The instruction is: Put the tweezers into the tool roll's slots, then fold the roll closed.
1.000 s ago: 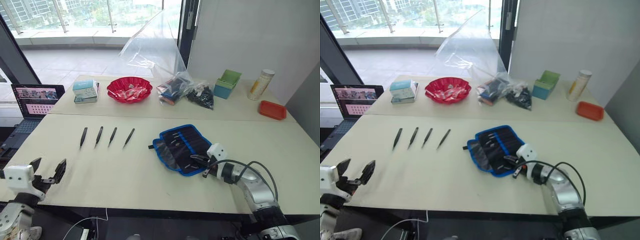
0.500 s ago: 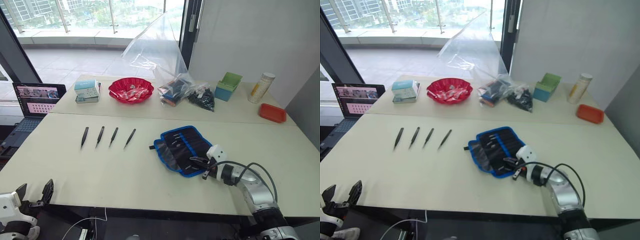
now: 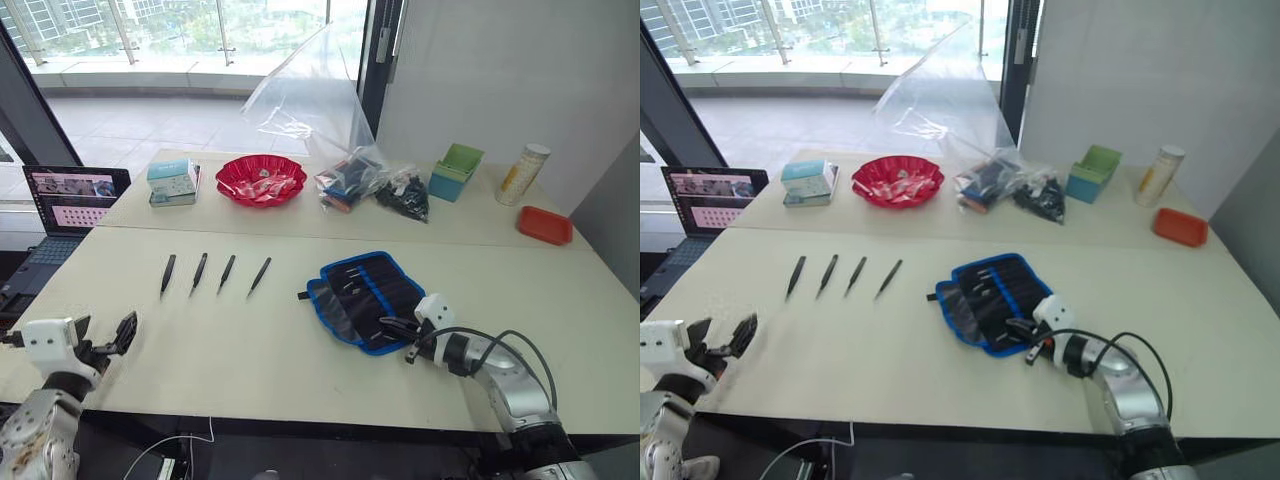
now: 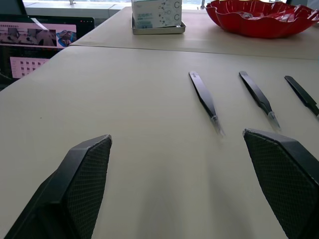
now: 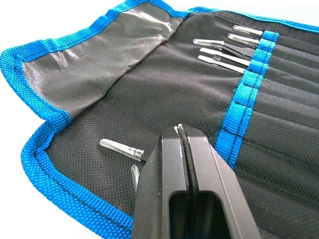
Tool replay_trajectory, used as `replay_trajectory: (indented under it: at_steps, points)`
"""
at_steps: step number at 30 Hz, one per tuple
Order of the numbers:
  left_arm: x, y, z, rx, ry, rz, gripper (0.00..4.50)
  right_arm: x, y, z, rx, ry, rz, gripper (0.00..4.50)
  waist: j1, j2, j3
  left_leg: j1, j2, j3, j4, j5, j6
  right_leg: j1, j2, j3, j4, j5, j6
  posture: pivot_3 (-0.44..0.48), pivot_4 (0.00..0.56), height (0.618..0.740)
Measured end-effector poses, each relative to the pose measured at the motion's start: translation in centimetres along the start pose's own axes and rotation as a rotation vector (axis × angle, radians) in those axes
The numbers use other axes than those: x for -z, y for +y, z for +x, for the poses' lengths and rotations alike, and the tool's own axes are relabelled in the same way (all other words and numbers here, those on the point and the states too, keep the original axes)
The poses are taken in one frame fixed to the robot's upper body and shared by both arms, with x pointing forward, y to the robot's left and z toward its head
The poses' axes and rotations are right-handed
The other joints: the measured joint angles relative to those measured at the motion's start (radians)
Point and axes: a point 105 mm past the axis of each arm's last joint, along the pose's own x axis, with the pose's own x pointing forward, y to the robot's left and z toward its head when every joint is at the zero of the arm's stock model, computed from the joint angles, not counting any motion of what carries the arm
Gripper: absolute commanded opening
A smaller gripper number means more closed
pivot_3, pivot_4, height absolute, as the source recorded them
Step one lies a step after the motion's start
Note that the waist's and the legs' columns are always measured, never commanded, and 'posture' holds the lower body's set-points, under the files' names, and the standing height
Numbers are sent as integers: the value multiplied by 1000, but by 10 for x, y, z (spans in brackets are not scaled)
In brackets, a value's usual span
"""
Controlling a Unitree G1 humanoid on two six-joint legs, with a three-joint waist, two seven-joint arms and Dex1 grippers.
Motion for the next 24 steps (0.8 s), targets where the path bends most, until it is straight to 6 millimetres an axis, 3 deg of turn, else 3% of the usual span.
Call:
replay_trajectory:
  at_steps: [3,9,14,24]
  points:
    - [-3,-9,20,-26,1,-35,3024,1,-1,-2,13,-1,2,0,3,-1,-1,0,0,0,0,1,-1,0,1,0,0,0,0,0,150,740]
    - [3,-35,51,-20,56,-30,3024,-1,1,-1,24,-5,-1,0,1,-2,-1,0,-1,0,-1,1,-1,0,0,0,1,0,0,0,150,740]
    - [18,-38,59,-25,128,-13,3024,-3,2,0,23,-8,-7,0,-2,-2,-1,-2,-1,0,-2,2,-3,1,0,0,1,0,0,0,150,740]
    - [18,-40,80,-45,165,19,3024,-1,2,-2,36,-1,-1,0,2,-1,-1,0,-1,0,-2,3,-4,0,0,-1,2,0,0,0,150,740]
